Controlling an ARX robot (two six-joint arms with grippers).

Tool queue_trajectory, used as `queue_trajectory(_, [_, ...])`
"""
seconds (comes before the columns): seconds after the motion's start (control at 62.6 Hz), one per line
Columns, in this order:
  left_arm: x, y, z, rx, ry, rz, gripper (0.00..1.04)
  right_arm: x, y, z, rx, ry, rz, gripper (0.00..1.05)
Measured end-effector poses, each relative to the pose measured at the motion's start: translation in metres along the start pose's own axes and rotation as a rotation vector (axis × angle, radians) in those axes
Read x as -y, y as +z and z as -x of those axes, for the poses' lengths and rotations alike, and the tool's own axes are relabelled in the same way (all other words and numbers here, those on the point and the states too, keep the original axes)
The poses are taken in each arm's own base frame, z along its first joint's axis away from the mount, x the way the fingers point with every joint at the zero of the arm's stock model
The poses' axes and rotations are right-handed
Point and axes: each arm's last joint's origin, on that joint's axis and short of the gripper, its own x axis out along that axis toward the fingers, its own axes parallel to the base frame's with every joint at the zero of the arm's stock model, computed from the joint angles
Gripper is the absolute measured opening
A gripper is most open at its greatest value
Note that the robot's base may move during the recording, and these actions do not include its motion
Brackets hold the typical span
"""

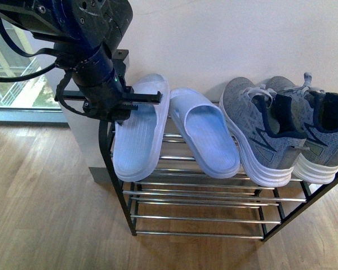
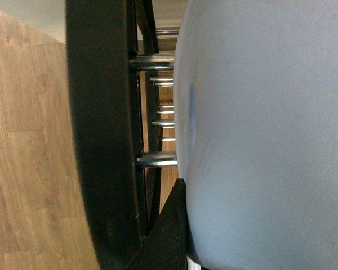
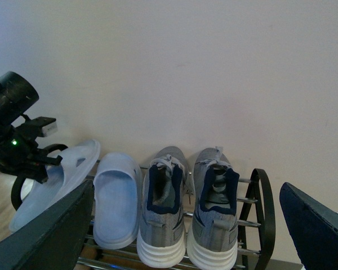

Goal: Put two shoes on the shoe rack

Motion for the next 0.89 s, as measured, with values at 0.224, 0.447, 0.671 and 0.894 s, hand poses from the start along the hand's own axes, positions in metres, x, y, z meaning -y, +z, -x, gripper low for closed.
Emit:
queue_trajectory(0.224, [0.0059,0.0044,-0.0087,0.011,0.006,-0.01,0.02,0.0,0.0001,0.0,0.0,0.0,0.0,0.95])
queue_trajectory(0.447, [0.0016,0.0055,-0.0101,0.012,0.027,0.0,0.02,0.0,0.0001,0.0,0.0,0.0,0.0,0.95])
queue_trajectory(0.671, [0.0014,0.0056,-0.0101,0.008,0.01,0.007,0.08,0.0,0.0001,0.0,0.0,0.0,0.0,0.95])
queue_trajectory(0.894, [0.0053,0.0057,-0.0095,0.006,-0.016,0.009,0.42,0.0,0.0001,0.0,0.0,0.0,0.0,0.95])
